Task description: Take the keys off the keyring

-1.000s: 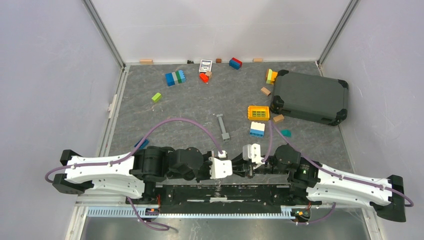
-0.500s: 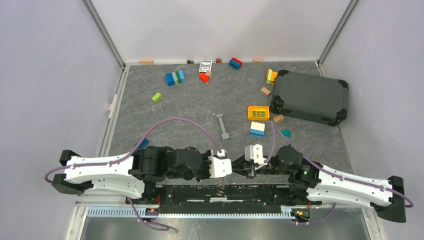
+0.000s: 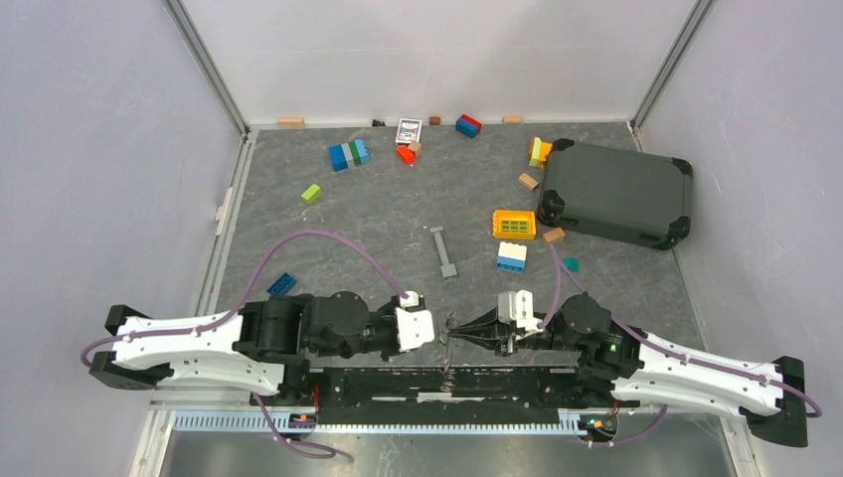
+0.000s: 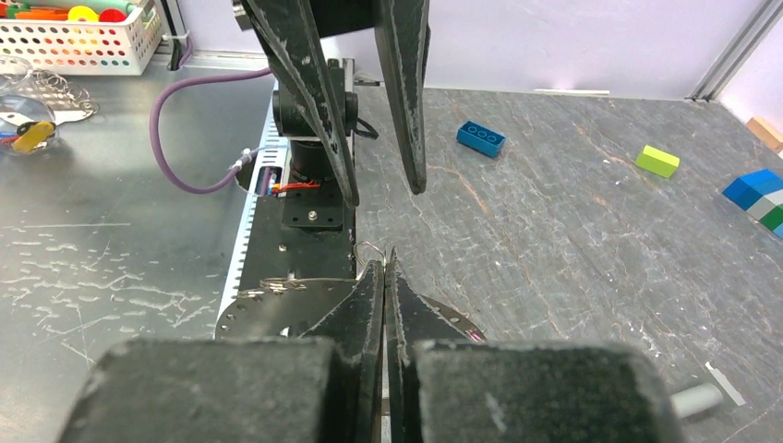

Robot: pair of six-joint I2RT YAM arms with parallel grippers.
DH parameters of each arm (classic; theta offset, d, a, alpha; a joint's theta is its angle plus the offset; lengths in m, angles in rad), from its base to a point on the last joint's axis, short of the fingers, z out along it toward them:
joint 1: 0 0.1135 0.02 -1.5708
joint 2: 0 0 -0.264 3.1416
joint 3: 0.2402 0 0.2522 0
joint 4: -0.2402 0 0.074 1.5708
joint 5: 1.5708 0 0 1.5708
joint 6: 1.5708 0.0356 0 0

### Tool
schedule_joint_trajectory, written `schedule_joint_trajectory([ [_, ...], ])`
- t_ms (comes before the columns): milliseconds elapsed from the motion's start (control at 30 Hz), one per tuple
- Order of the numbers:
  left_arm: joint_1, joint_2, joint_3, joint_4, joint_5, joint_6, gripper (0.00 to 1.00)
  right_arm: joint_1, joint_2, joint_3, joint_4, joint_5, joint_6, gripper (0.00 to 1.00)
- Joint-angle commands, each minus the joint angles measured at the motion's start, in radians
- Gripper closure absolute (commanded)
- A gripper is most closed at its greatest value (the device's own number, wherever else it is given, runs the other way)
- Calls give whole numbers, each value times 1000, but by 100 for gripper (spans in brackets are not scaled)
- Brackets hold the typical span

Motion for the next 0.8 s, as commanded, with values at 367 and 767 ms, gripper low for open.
schedule_joint_trajectory([
  [367,-3,-39,-82,150,39,-84,64,1,-39,3,102,28,-6,100],
  [767,-3,-9,-83,161,42,-85,67,1,-42,3,104,21,-5,100],
])
